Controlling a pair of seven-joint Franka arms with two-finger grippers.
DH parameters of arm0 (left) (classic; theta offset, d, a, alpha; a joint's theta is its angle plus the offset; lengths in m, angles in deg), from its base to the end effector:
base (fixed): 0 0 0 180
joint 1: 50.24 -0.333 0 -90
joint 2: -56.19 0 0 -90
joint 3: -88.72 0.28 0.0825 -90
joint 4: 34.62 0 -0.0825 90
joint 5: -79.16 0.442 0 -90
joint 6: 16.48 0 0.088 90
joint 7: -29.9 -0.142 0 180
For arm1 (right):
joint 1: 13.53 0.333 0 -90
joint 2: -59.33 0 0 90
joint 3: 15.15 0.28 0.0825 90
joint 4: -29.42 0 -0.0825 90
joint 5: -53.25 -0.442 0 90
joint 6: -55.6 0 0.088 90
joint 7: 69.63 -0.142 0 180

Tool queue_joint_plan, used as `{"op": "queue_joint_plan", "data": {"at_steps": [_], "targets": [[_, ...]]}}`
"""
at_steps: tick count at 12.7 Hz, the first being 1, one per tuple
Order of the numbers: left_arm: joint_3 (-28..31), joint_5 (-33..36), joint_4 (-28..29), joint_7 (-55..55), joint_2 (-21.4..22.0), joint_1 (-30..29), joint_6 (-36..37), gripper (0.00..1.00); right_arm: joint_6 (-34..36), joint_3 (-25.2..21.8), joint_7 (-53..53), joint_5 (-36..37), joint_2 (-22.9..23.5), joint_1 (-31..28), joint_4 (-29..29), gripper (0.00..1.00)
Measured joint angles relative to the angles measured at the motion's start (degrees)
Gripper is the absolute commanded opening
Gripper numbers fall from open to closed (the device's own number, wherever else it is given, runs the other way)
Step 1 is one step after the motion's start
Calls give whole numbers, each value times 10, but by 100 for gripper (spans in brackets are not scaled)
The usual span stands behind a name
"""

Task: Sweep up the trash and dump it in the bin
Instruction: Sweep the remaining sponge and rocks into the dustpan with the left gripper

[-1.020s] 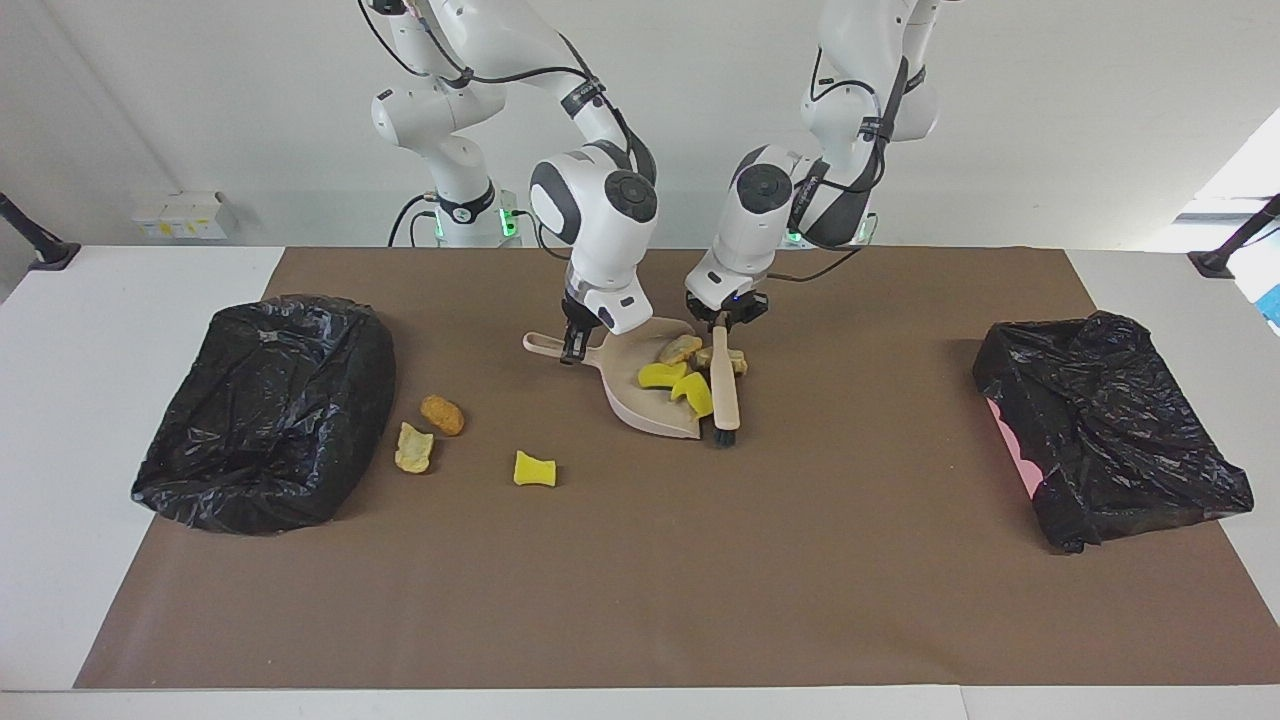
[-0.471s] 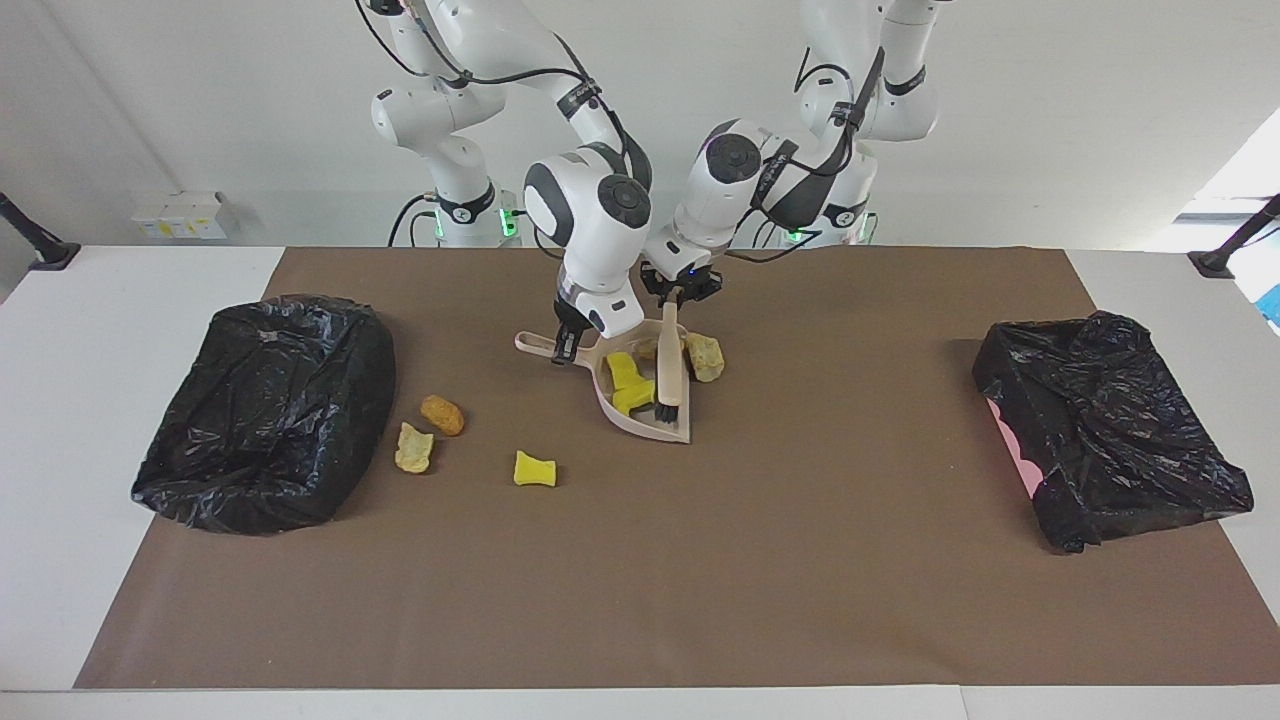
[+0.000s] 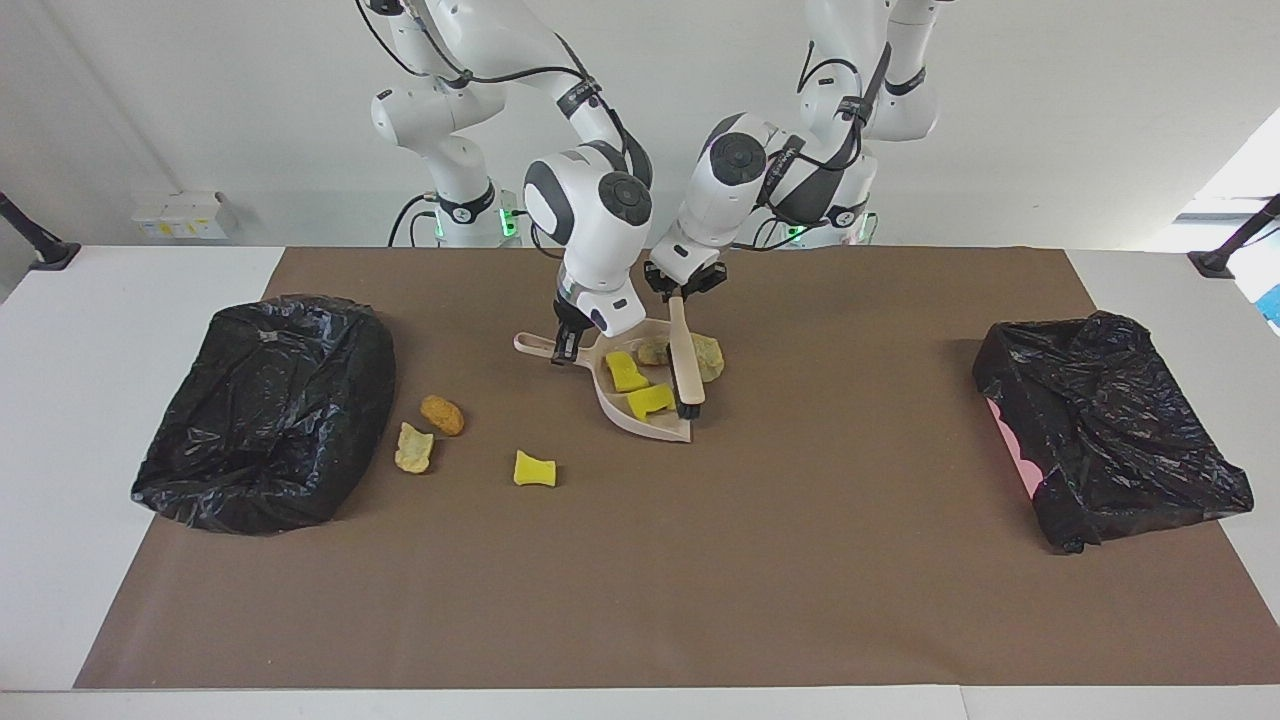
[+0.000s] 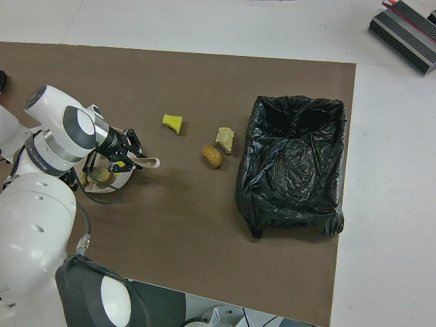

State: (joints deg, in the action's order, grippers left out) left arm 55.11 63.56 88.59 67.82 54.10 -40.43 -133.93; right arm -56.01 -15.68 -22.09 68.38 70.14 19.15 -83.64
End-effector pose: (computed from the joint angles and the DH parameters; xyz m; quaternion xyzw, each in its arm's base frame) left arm 0.3983 -0.4099 0.2756 0.9896 0.0223 -0.1318 0.0529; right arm 0.5255 0.2995 0.2602 0.7174 0.6785 -0.1207 0.1021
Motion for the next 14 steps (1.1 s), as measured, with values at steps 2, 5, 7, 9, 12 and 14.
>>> {"op": "queue_joint_plan", "data": {"at_steps": [2,5,7,9,12,14], "targets": [[3,17,15,13,13,-6,27,0,-4,2,12,0,0,2,0,0],[6,46,43,73,38,-6,30,0,-15,3,35,0,0,6,0,0],[7,57,57,98,48,-8,31,0,-21,7,36,0,0,7,0,0],[7,66,75,103,57,-19,31,0,-24,13,36,0,1,15,0,0],[6,73,104,102,74,-26,20,0,-30,15,35,0,3,24,0,0],[1,72,111,102,75,-26,3,0,-30,14,33,0,4,23,0,0]]}}
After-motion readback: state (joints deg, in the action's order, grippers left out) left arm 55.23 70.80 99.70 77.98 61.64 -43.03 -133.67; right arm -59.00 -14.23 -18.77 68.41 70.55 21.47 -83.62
